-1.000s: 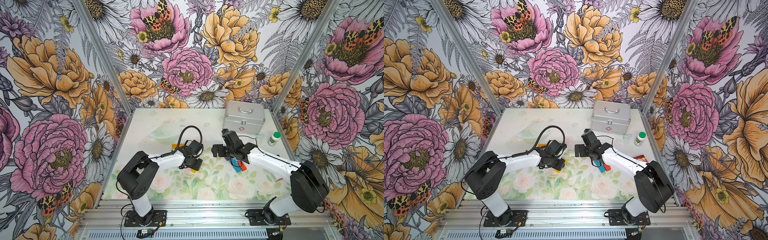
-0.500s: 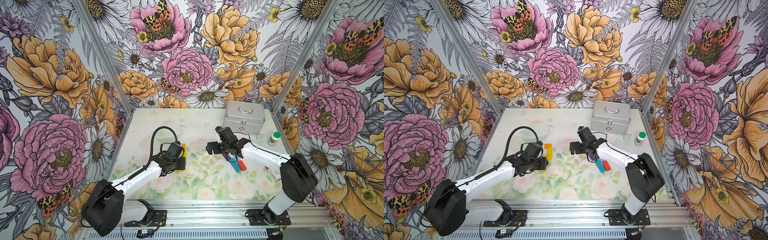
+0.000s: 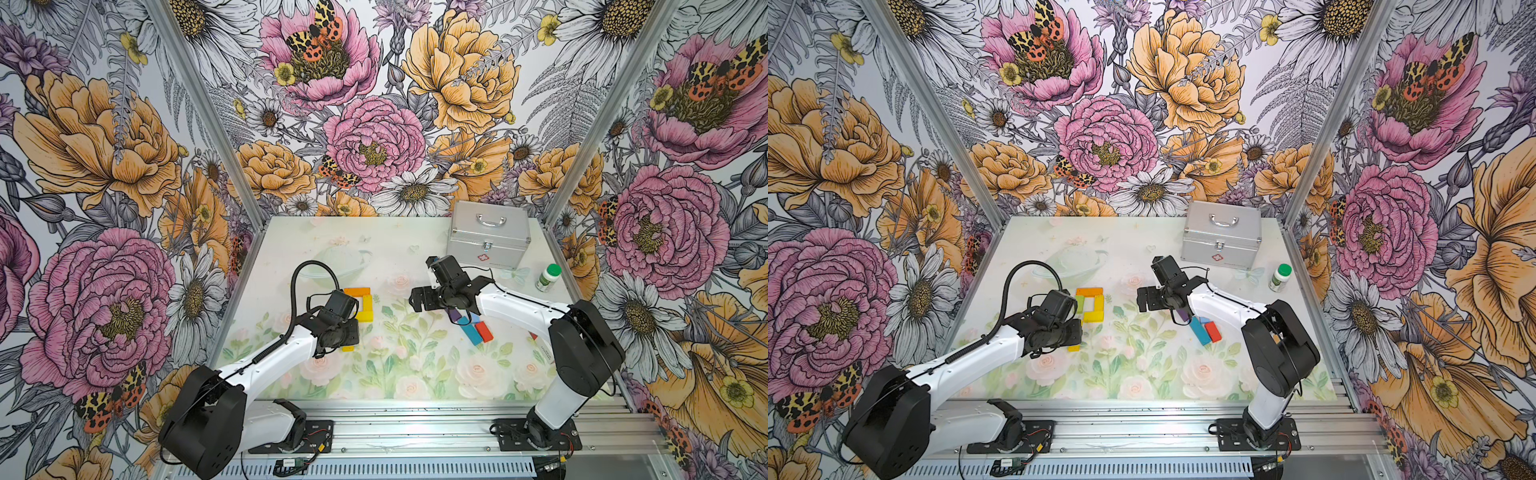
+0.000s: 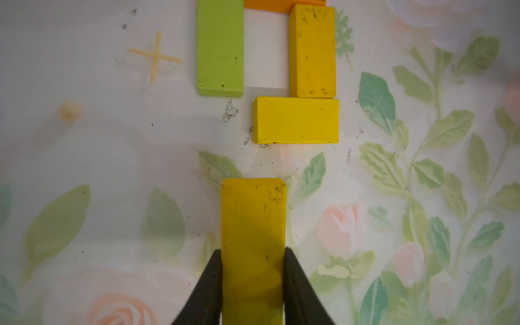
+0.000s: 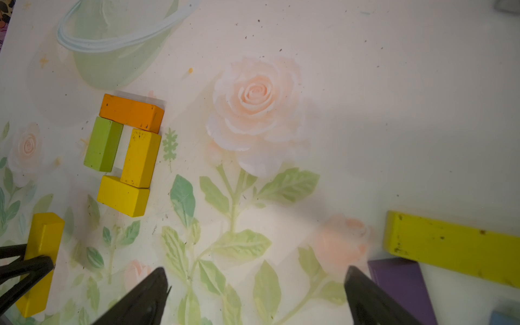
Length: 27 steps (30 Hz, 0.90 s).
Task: Assemble the letter p with building blocks
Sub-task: Place the building block at the center of the board.
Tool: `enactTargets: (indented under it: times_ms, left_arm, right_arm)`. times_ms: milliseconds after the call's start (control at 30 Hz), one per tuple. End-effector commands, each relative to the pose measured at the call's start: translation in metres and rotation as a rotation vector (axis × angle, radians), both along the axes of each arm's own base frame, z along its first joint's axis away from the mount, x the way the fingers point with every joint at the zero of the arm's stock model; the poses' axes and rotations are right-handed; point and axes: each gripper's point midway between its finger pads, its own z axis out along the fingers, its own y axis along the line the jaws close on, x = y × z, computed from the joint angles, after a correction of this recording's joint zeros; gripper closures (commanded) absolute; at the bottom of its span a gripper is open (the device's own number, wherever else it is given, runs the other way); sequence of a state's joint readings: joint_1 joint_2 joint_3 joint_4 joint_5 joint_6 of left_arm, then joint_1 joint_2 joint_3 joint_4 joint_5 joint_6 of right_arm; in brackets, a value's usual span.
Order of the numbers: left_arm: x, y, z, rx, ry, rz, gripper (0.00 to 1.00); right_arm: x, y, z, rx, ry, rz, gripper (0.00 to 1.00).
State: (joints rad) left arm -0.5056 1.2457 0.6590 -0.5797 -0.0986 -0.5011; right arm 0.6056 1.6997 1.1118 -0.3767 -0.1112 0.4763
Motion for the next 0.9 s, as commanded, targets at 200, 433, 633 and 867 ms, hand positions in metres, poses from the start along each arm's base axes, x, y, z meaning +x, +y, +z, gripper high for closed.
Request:
enactTargets:
  times_ms: [200, 433, 633, 867]
  left_arm:
    - [0.004, 0.018, -0.003, 0.042, -0.022, 0.076, 1.0]
    - [0.013, 0.023, -0.014, 0.056, 0.001, 0.075, 1.0]
    - [0.018, 0.02, -0.019, 0.029, 0.013, 0.069, 1.0]
    - [0.021, 0.018, -0.022, 0.031, 0.024, 0.063, 0.96]
  right_arm:
    - [0.003, 0.011, -0.003, 0.008, 0.004, 0.029, 0.01]
    - [0.003, 0.011, -0.004, 0.008, 0.007, 0.023, 0.01]
    - [0.0, 0.009, -0.006, 0.004, 0.015, 0.012, 0.01]
    - [0.001, 0.011, -0.009, -0.001, 0.021, 0.016, 0.01]
